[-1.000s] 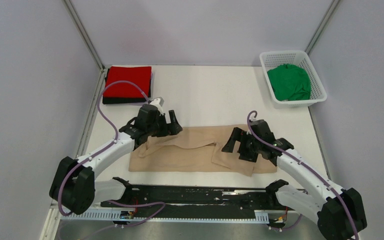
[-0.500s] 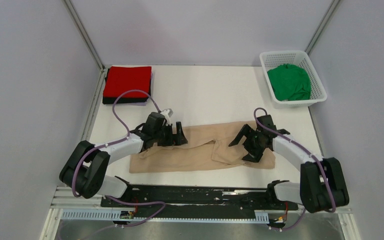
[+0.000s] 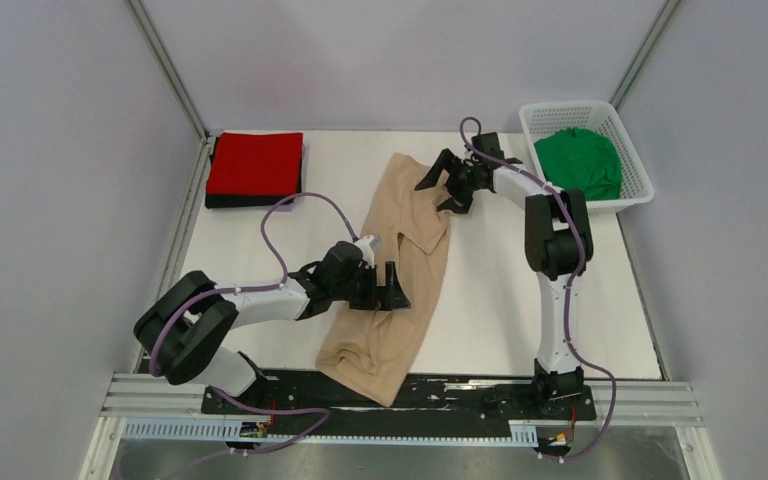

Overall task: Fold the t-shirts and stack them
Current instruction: Rotate the tshirt 90 degrees

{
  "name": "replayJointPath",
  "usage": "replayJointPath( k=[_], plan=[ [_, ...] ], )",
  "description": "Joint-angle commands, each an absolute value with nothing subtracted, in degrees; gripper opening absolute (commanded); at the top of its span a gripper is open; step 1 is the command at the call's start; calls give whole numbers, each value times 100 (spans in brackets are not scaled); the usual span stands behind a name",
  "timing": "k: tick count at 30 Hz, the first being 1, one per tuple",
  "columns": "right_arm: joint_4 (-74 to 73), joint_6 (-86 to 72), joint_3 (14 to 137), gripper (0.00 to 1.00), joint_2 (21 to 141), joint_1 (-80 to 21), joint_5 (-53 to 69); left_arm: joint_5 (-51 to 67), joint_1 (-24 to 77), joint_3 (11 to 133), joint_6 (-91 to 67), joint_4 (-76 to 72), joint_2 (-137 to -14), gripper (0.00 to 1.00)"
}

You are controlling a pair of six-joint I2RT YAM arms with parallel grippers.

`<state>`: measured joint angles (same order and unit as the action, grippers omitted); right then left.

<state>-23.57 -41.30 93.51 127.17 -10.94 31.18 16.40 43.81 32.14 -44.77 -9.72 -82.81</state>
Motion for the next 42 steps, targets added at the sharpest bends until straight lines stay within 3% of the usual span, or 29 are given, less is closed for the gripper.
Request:
replayJointPath(
  k=[1, 11, 19, 25, 28, 35, 42],
  plan=[
    [-2114, -3406, 10541, 98, 13923, -1106, 3078, 1519, 4866, 3568, -4998, -1112, -9157, 100],
    [-2779, -2960, 12885, 99, 15286, -1222, 2634, 1170, 5366, 4449, -5035, -782, -9840, 100],
    [-3105, -2262, 12843, 100, 13953, -1196, 1926, 665, 5500, 4538, -4213, 284, -8618, 100],
    [-3111, -2035, 10969, 100, 12056, -1195, 1169, -442, 5338, 4925, -3826, 1264, -7831, 100],
    [-3095, -2270, 9729, 100, 11033, -1187, 978, -486, 4692, 5162, -3743, 1309, -7847, 100],
    [-2613, -2917, 6379, 100, 8840, -1815, 1198, 205, 3588, 6118, -3476, 1037, -9216, 100],
    [-2110, -3391, 4667, 100, 7627, -2845, 1028, -270, 3433, 8121, -3178, 1351, -11140, 100]
  ],
)
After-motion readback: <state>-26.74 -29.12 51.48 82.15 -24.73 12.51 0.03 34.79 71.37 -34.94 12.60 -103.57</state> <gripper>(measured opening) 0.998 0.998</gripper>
